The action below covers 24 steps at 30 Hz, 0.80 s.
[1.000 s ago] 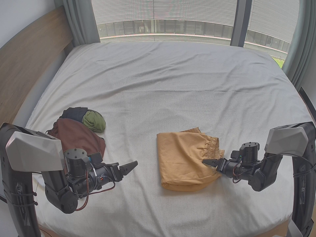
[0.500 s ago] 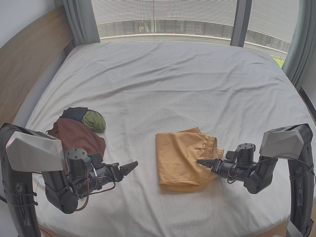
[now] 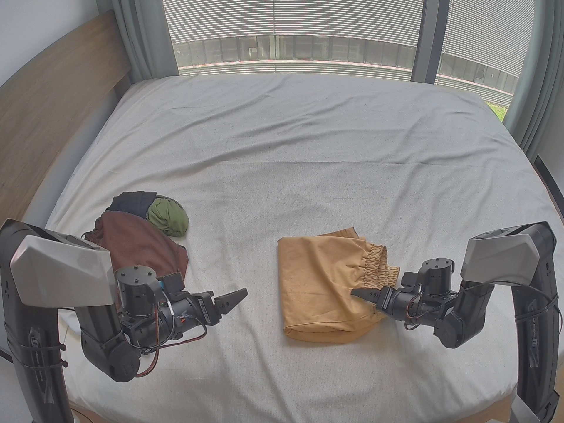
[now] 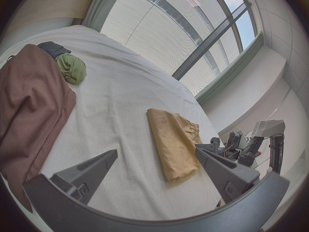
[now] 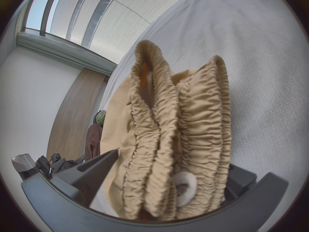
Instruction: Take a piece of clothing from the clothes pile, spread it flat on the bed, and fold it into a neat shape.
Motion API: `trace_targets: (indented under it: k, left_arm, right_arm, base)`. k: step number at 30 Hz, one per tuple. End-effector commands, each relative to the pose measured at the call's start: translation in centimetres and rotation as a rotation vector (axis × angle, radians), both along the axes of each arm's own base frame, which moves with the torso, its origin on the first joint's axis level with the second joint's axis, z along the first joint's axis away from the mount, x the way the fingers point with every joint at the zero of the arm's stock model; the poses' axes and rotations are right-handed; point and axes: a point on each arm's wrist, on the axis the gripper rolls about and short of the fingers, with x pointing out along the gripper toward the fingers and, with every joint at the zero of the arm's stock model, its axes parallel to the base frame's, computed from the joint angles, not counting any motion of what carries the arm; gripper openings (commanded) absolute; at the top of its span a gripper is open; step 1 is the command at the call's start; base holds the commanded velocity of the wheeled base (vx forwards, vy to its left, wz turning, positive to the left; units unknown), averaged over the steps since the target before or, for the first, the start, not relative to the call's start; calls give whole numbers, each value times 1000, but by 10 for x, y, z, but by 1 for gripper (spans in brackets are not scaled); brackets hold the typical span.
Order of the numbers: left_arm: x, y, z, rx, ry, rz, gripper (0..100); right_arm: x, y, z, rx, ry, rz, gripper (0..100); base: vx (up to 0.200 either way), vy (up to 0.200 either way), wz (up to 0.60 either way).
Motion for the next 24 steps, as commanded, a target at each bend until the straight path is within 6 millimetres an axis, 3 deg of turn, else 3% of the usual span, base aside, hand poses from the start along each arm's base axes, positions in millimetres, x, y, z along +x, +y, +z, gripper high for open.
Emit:
trace_targets:
  k: [1,11,24]
  left_arm:
    - [0,0,0,0,1,-1,100]
    - [0,0,0,0,1,-1,100]
    - [0,0,0,-1,0,-2,100]
  right_arm:
    - [0,0,-2,0,4,3,0]
    - [-3,1,0,23,16,31,0]
    - [-19,-1,34,197,-90,164,0]
  base:
    - [0,0,0]
    - [0,0,0]
    - [0,0,0]
